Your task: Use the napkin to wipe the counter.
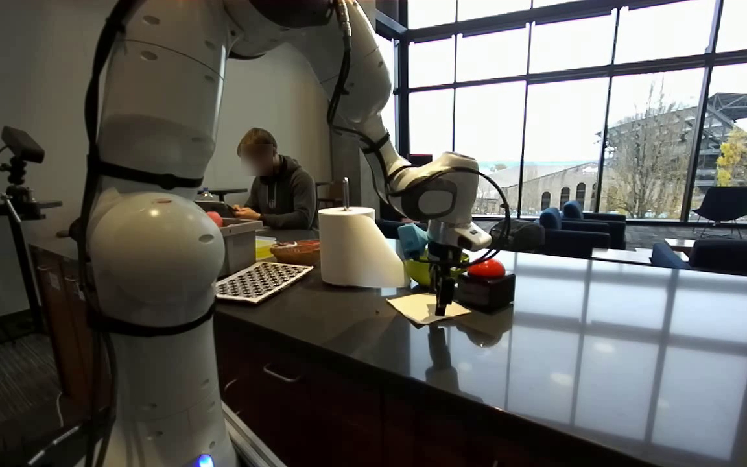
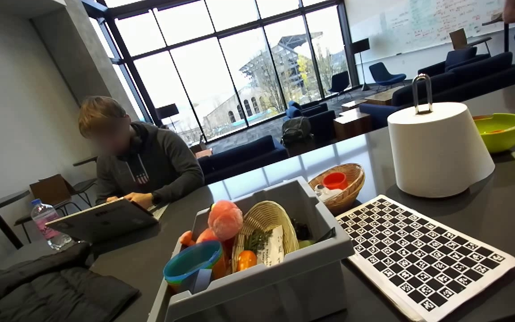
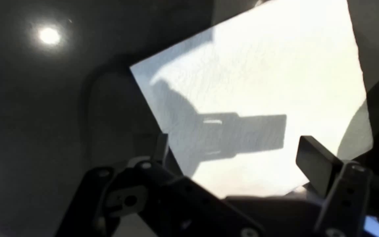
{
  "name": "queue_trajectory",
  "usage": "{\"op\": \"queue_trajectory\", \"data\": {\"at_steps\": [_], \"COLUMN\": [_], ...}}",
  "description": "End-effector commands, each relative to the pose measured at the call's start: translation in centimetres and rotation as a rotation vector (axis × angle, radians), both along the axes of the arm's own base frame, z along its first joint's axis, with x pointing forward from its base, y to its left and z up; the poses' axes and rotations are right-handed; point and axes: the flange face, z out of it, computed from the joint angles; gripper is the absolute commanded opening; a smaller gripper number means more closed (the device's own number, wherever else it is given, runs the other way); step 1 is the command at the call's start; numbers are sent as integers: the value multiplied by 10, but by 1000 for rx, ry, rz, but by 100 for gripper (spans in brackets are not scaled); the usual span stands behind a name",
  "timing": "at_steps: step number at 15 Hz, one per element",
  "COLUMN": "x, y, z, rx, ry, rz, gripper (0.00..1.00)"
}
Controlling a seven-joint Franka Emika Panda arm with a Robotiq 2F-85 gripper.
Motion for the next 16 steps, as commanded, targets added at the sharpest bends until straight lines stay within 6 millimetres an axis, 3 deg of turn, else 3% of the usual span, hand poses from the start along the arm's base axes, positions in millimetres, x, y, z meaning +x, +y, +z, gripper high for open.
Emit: {"op": "queue_trajectory", "data": {"at_steps": [1,9,16], "x": [-3,4,8], "y": [5,-13,-15], "z": [5,-9,-19], "rx": [5,-2,10], "ry": [20,51,82], "rz": [25,-4,-14], "gripper": [100,100,100]}}
